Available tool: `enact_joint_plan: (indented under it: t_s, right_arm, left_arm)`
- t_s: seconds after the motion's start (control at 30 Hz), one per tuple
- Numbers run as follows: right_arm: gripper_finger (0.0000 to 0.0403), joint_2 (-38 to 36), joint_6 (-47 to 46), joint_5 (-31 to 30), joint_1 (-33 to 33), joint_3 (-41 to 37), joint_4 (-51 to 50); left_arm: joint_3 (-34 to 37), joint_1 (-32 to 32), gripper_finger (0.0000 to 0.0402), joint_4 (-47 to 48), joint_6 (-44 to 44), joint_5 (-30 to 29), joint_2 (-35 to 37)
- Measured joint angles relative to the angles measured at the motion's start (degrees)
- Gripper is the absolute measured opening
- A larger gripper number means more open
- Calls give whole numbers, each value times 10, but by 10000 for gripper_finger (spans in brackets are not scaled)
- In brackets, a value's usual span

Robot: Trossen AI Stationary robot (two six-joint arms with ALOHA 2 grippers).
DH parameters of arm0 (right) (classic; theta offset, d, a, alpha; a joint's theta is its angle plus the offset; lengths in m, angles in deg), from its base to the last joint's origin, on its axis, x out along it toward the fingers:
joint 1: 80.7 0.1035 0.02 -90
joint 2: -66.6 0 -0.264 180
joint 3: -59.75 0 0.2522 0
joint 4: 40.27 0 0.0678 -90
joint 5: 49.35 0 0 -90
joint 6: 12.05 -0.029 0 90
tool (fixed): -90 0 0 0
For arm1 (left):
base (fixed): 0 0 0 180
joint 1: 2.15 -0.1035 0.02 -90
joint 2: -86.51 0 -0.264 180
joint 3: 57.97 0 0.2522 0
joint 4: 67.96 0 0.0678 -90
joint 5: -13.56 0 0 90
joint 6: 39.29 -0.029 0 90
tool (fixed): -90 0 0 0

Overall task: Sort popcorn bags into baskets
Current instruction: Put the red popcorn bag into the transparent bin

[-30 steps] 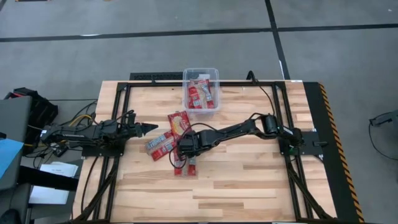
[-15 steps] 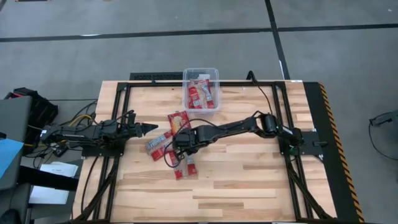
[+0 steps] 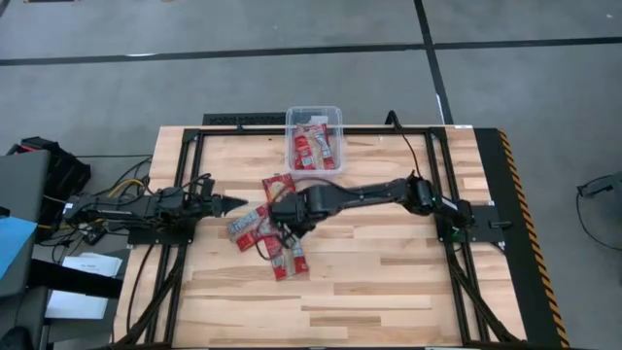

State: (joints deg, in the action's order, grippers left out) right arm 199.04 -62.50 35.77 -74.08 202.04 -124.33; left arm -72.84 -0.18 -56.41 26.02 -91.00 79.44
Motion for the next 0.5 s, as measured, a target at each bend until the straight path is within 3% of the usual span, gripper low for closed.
enact_joint_plan:
  t_s: [0.13,0.2,0.33,0.5]
  right_arm:
    - [211,2,-36,-29,30,-38,21]
    - [248,3,-54,-39,42,-44,17]
    - [278,0,-77,-44,61,-42,18]
    - [280,1,-124,-58,86,-43,18]
  left_arm:
    - [0,23,293,21,6,144,-28]
    - [0,51,293,16,22,174,-56]
    - [0,119,293,17,43,156,-121]
    - [-25,203,293,15,73,73,-217]
